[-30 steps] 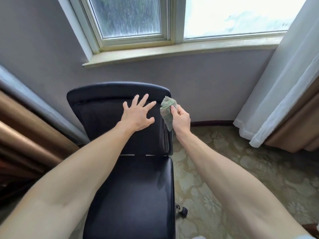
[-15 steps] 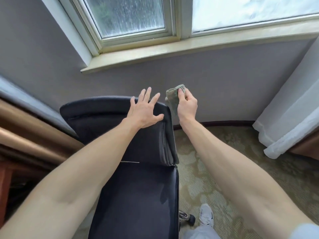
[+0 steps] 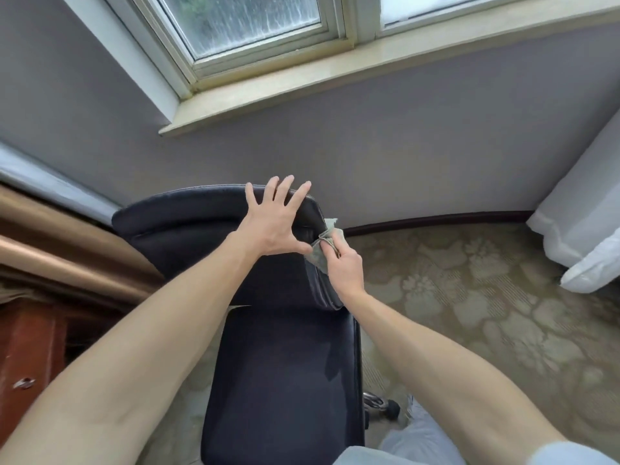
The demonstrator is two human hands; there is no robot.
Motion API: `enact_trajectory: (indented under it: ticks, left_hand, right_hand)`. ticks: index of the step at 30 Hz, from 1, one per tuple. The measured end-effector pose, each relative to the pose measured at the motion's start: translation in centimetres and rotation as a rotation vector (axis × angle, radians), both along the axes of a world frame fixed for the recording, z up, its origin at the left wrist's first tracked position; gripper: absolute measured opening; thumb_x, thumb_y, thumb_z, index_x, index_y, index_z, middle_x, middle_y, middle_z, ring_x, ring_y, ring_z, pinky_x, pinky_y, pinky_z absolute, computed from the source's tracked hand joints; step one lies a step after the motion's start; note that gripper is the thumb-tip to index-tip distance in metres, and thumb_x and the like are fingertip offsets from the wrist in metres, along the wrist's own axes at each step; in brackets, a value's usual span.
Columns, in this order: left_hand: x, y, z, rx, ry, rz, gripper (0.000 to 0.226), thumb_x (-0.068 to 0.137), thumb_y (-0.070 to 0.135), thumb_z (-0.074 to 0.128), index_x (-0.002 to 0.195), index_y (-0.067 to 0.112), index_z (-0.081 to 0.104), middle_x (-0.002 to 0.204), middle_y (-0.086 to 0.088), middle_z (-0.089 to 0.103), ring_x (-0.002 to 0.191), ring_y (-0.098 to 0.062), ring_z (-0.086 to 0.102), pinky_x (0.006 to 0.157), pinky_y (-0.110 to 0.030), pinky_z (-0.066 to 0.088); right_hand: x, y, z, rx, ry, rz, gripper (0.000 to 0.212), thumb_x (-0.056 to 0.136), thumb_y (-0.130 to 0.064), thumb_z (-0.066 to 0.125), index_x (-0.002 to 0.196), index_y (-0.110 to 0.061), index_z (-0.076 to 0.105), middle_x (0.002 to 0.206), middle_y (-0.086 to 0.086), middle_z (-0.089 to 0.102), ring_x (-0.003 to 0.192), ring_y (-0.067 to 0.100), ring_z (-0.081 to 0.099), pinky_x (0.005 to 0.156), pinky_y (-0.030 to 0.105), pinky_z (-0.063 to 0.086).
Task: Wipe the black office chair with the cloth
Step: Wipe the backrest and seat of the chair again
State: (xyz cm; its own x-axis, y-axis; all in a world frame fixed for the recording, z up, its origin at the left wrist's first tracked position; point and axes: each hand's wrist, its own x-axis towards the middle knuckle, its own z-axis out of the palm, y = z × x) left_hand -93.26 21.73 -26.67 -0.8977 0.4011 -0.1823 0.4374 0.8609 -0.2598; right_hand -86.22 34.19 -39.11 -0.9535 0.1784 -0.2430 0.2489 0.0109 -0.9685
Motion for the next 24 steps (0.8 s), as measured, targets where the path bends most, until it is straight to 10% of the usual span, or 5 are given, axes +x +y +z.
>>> enact_trajectory:
  ticks: [8, 24]
  left_hand:
    - [0.4, 0.4, -0.7, 0.155, 0.106, -0.007, 0.083, 0.077, 0.071, 0.024, 0.151, 0.033, 0.025, 0.152, -0.005, 0.031, 0.144, -0.026, 0.017, 0.111, -0.070, 0.007]
    - [0.4, 1.7, -3.0, 0.333, 0.394, 0.010, 0.051, 0.090, 0.052, 0.044, 0.129, 0.024, 0.062, 0.129, -0.004, 0.060, 0.127, -0.024, 0.049, 0.107, -0.069, 0.024]
  right_hand:
    - [-1.2, -0.6, 0.4, -0.102, 0.103, -0.049, 0.043, 0.098, -0.037, 0.051, 0.140, -0.027, 0.049, 0.124, -0.004, 0.064, 0.113, 0.007, 0.058, 0.092, 0.010, 0.046]
    - [-0.8, -2.6, -2.8, 0.041, 0.201, -0.056, 0.058, 0.099, -0.041, 0.038, 0.152, -0.026, 0.021, 0.151, 0.009, 0.037, 0.137, 0.025, 0.034, 0.113, 0.039, 0.031]
